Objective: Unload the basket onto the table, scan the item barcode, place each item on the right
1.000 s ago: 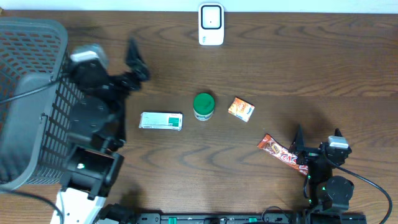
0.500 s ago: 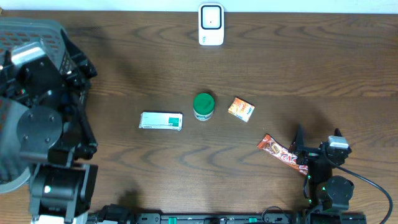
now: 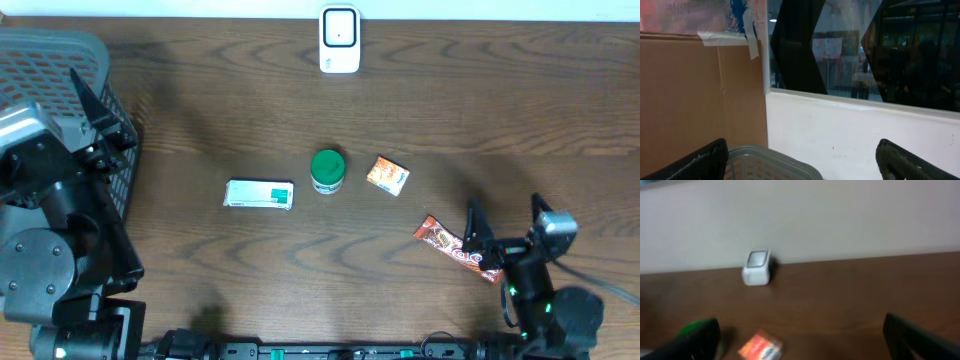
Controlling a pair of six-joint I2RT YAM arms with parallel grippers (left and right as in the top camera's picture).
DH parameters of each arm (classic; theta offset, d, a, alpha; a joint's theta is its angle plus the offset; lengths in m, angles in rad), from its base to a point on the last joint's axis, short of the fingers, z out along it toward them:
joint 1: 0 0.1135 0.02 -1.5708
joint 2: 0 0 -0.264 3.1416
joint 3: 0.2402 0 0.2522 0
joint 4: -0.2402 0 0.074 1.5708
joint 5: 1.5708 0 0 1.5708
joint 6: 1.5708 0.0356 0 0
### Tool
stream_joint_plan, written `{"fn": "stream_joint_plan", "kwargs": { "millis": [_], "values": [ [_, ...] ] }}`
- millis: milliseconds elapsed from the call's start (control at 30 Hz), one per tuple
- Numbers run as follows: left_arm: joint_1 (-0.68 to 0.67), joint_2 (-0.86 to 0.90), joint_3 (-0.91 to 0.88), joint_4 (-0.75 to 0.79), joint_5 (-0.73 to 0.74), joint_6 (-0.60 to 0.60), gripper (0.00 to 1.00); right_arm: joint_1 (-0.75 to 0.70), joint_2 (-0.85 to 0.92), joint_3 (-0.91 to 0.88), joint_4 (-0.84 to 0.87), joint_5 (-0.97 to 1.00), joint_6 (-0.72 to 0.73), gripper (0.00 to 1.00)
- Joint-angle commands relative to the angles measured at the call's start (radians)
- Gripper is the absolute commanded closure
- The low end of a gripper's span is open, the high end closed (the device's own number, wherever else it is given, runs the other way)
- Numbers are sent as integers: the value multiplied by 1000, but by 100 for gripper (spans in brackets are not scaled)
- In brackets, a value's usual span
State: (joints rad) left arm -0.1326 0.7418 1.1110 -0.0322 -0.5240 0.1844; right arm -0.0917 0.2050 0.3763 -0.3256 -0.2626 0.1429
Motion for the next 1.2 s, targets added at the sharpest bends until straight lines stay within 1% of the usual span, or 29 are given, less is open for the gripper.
{"fn": "stream_joint_plan", "kwargs": {
  "millis": [0, 200, 300, 367, 433, 467, 533, 567, 600, 633, 700, 800, 933, 1000, 1100, 1133, 1167],
  "values": [
    [5, -8, 12, 4, -11, 14, 5, -6, 208, 158, -128, -162, -28, 1],
    [5, -53, 12, 6, -12, 13, 5, -4, 653, 556, -534, -210, -24, 1],
    [5, -85, 12, 3, -12, 14, 5, -4, 806, 694, -651, -313, -24, 1],
    [5, -106, 12, -2, -12, 14, 5, -4, 887, 739, -655, -367, -28, 1],
    [5, -124, 12, -5, -12, 14, 5, -4, 946, 738, -655, -348, -90, 1],
    [5, -132, 12, -6, -12, 14, 5, -3, 985, 735, -655, -332, -203, 1],
    [5, -145, 12, -6, -12, 14, 5, -2, 1037, 735, -705, -282, -348, 1],
    [5, -151, 12, -6, -12, 14, 5, -2, 1070, 735, -740, -236, -369, 4],
    [5, -156, 12, -6, -12, 14, 5, -2, 1098, 735, -749, -229, -339, 9],
    [5, -163, 12, -7, -12, 14, 5, -1, 1132, 735, -762, -229, -313, 9],
    [5, -171, 12, -9, -12, 14, 5, 2, 1204, 734, -795, -227, -299, 13],
    [5, -177, 12, -9, -12, 14, 5, 2, 1318, 719, -823, -224, -296, 14],
    [5, -177, 12, -9, -12, 14, 5, 12, 1443, 686, -787, -216, -296, 14],
    [5, -180, 12, -9, -12, 13, 5, 19, 1498, 663, -755, -217, -292, 12],
    [5, -190, 12, -9, -12, 14, 5, 32, 1590, 623, -698, -196, -285, 2],
    [5, -193, 12, -9, -12, 14, 5, 34, 1611, 615, -682, -182, -285, 4],
    [5, -195, 12, -9, -12, 14, 5, 36, 1626, 607, -669, -170, -286, 10]
  ]
}}
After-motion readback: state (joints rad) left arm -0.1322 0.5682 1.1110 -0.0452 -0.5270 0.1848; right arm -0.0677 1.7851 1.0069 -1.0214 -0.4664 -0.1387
